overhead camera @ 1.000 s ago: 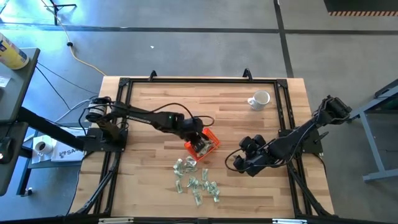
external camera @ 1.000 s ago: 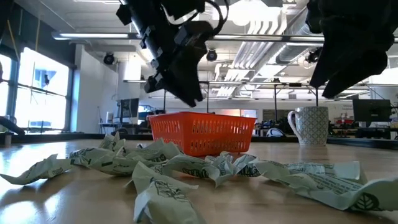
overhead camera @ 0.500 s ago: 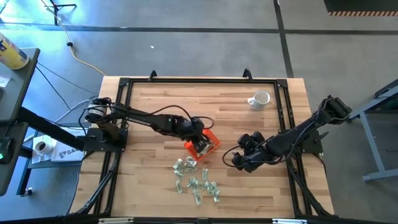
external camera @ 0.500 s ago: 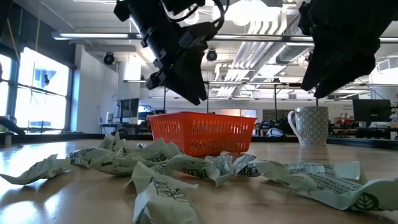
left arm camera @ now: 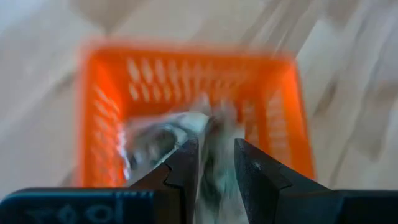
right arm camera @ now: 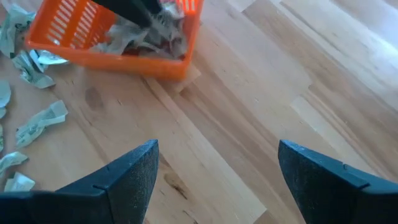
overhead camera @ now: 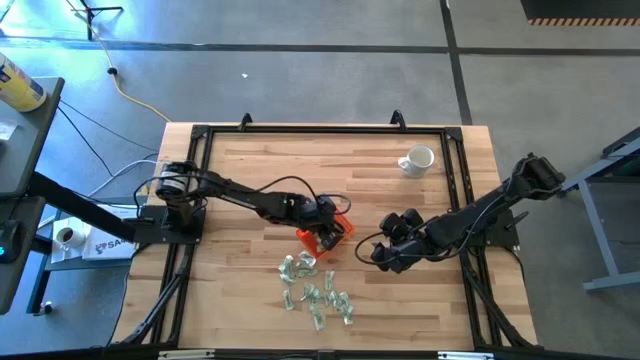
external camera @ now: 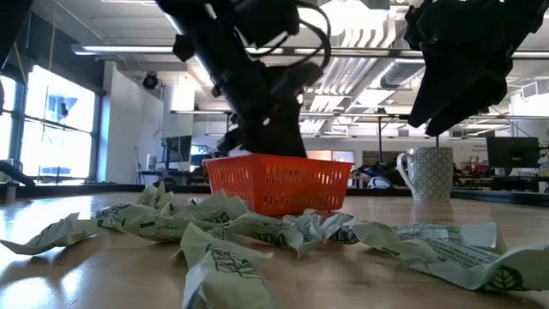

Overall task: Pick and place Stevia / Truvia into bins
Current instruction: Put the stevia packet into the orange bin

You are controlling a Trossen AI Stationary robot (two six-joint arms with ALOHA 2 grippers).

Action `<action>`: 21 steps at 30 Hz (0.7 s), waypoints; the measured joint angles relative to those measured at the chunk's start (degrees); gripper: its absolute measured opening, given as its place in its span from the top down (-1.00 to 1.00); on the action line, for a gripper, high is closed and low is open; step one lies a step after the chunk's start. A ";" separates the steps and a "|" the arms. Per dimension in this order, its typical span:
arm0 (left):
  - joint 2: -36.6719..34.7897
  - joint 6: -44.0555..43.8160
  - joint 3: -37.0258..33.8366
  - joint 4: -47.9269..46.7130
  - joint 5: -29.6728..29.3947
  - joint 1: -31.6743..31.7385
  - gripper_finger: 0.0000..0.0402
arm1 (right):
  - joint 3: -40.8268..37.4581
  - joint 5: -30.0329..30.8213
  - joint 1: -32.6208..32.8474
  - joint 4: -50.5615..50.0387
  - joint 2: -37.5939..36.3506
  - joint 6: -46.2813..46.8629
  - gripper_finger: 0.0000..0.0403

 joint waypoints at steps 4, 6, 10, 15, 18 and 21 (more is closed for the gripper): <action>0.89 0.04 0.18 0.89 -0.08 -0.23 0.31 | 0.00 -0.26 0.10 -0.15 0.00 0.19 -0.58; 1.04 0.00 -0.15 -0.42 -0.03 -0.14 0.31 | 0.00 -0.26 0.10 -0.22 0.00 0.09 -0.58; 0.52 -1.12 -0.10 0.68 1.40 -0.15 0.31 | 0.00 -0.24 0.08 -0.81 0.00 -0.04 -0.58; -2.55 -1.23 2.09 -1.11 4.70 -0.67 0.31 | 0.00 0.13 0.07 -1.31 0.00 -1.14 -0.58; -4.64 -0.96 5.00 -7.25 3.98 -1.97 0.31 | 0.00 0.06 0.07 -1.26 0.00 -2.21 -0.58; -7.11 0.30 8.32 -19.41 2.87 -4.19 0.31 | 0.00 0.08 0.03 -1.11 -0.02 -3.52 -0.58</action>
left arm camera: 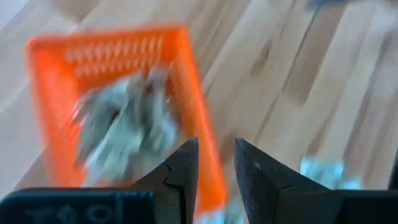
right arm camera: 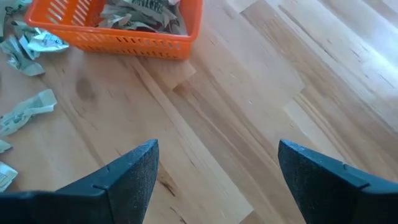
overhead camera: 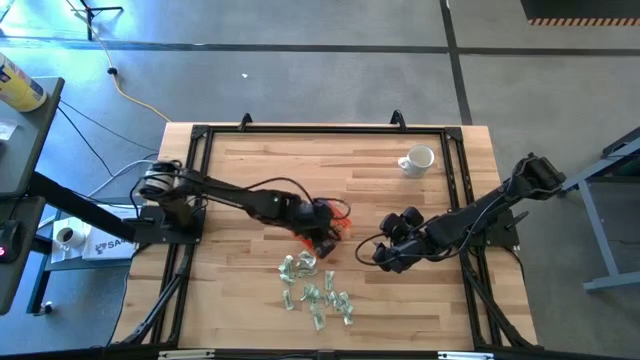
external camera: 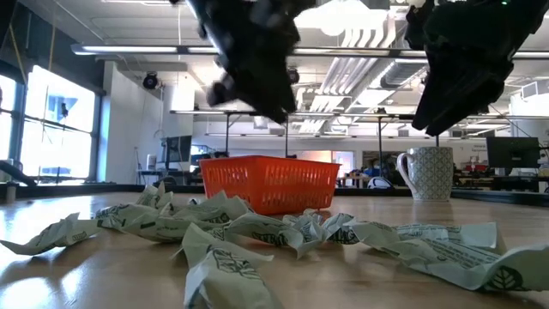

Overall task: Pick and place Stevia / Truvia into bins
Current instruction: Put the stevia packet into the orange bin

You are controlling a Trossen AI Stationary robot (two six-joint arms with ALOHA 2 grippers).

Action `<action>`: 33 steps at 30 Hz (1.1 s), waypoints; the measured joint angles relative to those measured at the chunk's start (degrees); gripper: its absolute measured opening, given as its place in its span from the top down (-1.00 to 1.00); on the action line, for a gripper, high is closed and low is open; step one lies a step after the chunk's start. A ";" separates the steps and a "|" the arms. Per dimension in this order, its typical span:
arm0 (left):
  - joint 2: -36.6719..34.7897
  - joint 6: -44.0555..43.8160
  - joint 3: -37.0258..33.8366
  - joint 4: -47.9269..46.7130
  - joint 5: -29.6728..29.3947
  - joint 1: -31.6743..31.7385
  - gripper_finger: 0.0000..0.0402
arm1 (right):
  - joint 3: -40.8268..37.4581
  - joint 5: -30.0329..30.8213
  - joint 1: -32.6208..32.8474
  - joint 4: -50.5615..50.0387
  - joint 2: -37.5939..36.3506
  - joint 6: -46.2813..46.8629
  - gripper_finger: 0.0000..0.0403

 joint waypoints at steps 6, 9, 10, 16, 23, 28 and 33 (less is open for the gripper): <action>-1.11 -9.86 1.04 -25.71 -1.60 -6.78 0.31 | -0.28 -2.48 -2.31 0.64 0.04 -3.97 -0.58; -0.97 -20.97 -0.99 -26.76 -1.91 -10.67 0.31 | -0.28 -3.59 -4.23 1.27 0.07 -6.45 -0.58; -0.89 -23.65 -1.51 -26.57 -2.45 -11.99 0.31 | -0.28 -3.89 -4.81 1.61 0.07 -7.26 -0.58; -0.35 -33.85 -2.66 -20.63 -6.09 -18.27 0.31 | -0.28 -6.20 -8.08 4.46 0.09 -13.74 -0.58; -0.39 -42.56 -3.19 -20.37 -9.14 -20.05 0.31 | -0.28 -8.55 -10.07 5.46 0.11 -17.37 -0.58; -0.39 -43.36 -3.19 -19.95 -10.48 -19.92 0.24 | -0.28 -8.96 -10.12 5.59 0.13 -18.13 -0.58; -0.39 -45.07 -3.19 -24.61 -12.27 -19.78 -0.13 | -0.28 -9.17 -10.12 5.71 0.13 -18.98 -0.58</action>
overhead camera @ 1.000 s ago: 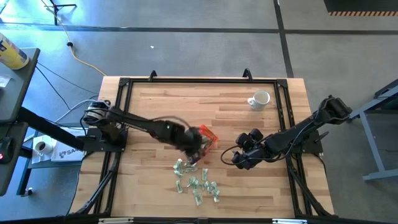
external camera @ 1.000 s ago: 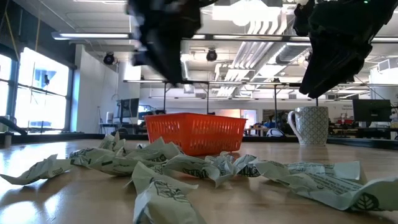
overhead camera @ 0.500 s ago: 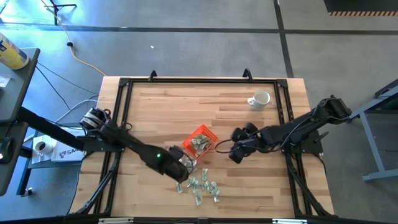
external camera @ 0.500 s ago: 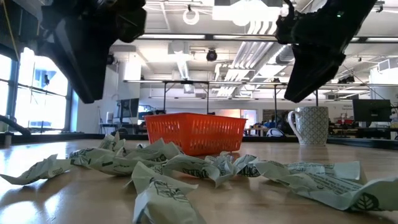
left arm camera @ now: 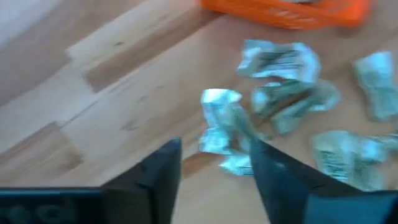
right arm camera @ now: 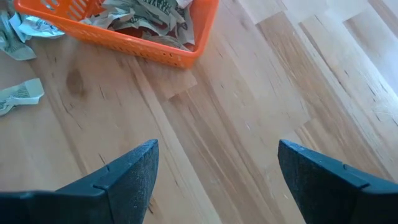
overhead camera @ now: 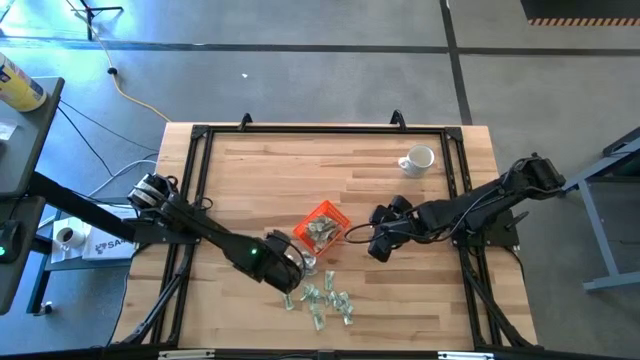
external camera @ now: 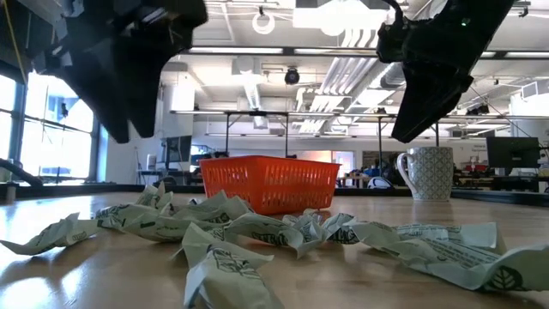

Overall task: Pick and place Stevia / Truvia into bins
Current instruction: Put the stevia packet into the orange bin

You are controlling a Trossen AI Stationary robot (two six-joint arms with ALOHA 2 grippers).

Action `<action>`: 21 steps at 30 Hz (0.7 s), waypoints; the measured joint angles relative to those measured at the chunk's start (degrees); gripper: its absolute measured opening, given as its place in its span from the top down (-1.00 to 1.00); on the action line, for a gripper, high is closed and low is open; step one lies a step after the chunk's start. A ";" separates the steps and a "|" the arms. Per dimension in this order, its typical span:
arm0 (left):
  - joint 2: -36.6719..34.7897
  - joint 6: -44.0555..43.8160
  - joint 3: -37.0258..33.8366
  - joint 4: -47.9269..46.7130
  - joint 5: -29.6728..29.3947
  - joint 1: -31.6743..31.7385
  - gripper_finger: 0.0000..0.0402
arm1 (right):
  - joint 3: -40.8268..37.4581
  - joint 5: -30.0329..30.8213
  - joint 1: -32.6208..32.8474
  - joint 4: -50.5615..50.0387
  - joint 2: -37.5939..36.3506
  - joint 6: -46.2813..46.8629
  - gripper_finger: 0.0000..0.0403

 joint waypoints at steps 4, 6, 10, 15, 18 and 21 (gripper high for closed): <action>0.00 -2.84 0.00 -3.71 1.57 0.76 -0.42 | 0.00 0.00 0.02 -0.01 0.00 -0.57 -0.58; 0.00 -2.54 0.00 -3.34 1.30 0.96 -0.48 | 0.00 -0.04 -0.18 -0.01 0.00 -0.85 -0.58; 1.72 -0.34 0.00 -2.51 1.88 1.12 -0.46 | 0.02 -1.10 -1.57 0.16 0.02 -2.55 -0.58; 4.81 0.40 0.02 0.41 3.42 1.76 -0.33 | 0.04 -1.79 -3.27 1.17 0.02 -4.44 -0.58; 6.52 2.13 0.02 2.97 3.63 2.18 -0.26 | 0.04 -2.74 -3.89 1.62 0.02 -4.56 -0.58; 8.27 3.73 0.02 2.76 4.75 3.22 -0.21 | 0.04 -3.31 -4.11 2.03 0.02 -4.56 -0.58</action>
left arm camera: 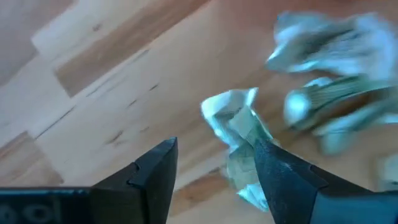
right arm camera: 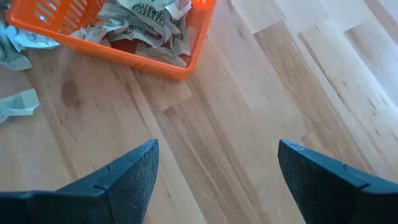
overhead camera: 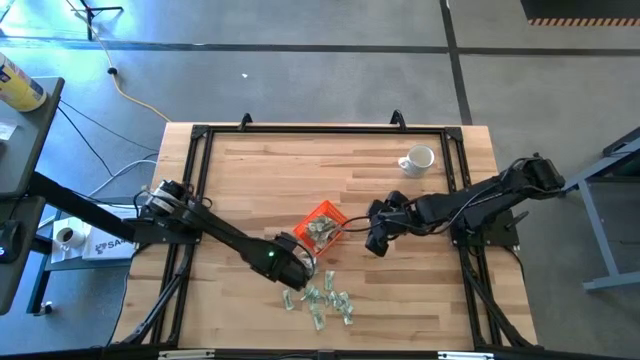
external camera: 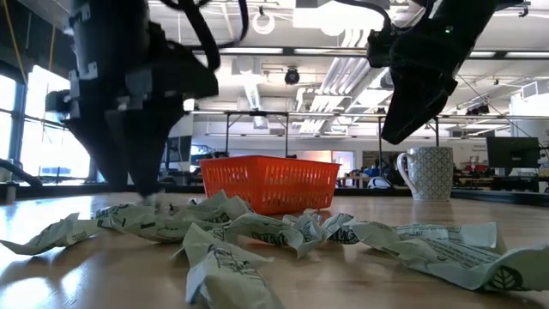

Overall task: Pick and place Stevia / Truvia into bins
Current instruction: Put the stevia packet into the orange bin

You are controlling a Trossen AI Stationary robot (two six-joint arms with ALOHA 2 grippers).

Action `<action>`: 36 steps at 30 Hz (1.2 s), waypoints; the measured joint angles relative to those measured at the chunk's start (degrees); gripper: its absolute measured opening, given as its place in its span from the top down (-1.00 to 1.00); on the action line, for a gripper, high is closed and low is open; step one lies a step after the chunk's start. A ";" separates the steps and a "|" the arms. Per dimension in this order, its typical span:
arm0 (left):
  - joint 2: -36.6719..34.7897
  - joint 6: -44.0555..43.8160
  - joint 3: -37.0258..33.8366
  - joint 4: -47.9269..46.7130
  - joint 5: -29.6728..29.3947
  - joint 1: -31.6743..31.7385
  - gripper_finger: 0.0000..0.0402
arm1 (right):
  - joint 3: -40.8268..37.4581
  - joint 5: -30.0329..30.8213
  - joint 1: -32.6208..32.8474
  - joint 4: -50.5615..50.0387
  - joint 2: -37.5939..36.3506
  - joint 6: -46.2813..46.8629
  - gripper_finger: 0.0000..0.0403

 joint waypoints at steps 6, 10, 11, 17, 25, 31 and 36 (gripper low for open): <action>0.82 2.69 0.00 -0.76 3.43 1.30 -0.19 | 0.00 -1.09 0.02 0.13 0.00 0.55 -0.58; 0.84 6.19 -0.06 -0.44 3.33 1.18 -0.19 | 0.00 -1.19 0.02 0.18 0.00 1.87 -0.58; 0.84 6.66 -0.40 0.06 3.31 1.19 -0.19 | 0.00 -1.17 0.02 0.18 0.00 1.99 -0.58; 0.52 7.02 -3.59 0.87 6.06 1.22 -0.16 | 0.00 -1.17 0.02 0.17 0.00 3.04 -0.58; 0.21 11.36 -4.09 0.50 7.03 1.18 0.34 | 0.00 -0.61 0.02 0.16 0.00 4.43 -0.58; -0.17 15.16 -4.15 -0.49 6.98 1.18 0.87 | 0.00 -0.25 -0.28 0.15 0.00 5.36 -0.58; -3.05 16.56 -4.48 -6.63 6.24 2.80 0.85 | 0.00 -0.10 -2.04 0.17 0.00 6.27 -0.58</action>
